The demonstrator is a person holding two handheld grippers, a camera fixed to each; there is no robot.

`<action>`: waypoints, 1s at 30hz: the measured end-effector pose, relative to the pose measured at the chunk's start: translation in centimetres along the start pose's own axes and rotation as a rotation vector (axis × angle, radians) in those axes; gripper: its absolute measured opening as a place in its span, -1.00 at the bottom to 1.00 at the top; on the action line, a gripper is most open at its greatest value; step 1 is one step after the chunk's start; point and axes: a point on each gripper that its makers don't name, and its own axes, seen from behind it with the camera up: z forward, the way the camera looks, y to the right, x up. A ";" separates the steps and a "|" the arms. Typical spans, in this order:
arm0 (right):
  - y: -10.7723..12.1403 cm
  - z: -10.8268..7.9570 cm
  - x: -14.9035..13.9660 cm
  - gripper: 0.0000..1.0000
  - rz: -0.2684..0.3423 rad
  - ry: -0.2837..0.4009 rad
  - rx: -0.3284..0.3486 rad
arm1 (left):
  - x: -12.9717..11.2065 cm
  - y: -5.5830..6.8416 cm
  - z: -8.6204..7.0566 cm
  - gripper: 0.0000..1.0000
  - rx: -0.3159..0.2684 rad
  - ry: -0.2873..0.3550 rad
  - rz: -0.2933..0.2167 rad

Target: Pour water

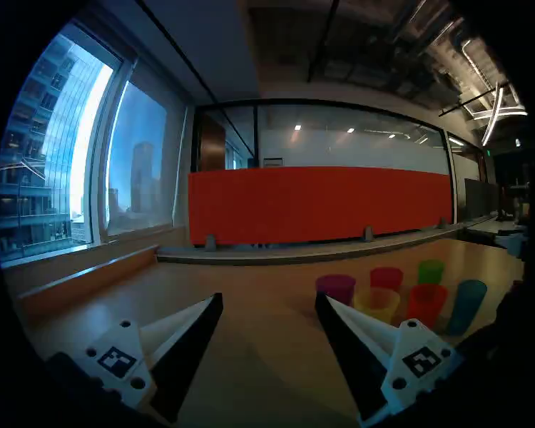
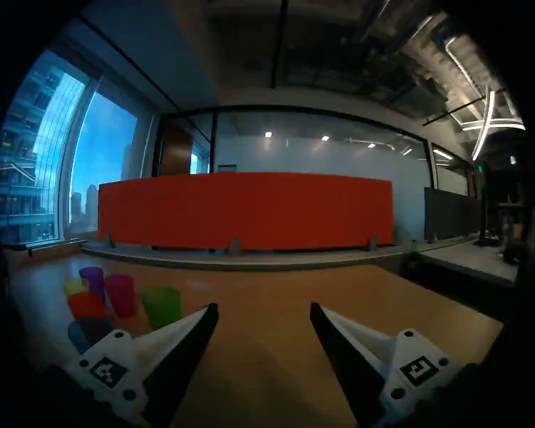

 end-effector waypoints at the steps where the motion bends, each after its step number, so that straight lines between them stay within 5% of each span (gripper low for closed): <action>1: 0.0 0.0 0.4 1.00 -0.003 0.001 0.004 | 0.6 0.0 0.0 0.92 0.000 0.001 -0.001; 12: 0.0 0.5 6.2 1.00 -0.034 -0.008 0.055 | 7.4 -0.4 0.3 0.92 -0.002 -0.004 -0.003; 30: -0.2 1.2 14.9 0.99 0.002 -0.016 0.120 | 17.5 0.6 1.4 0.92 -0.067 0.012 0.009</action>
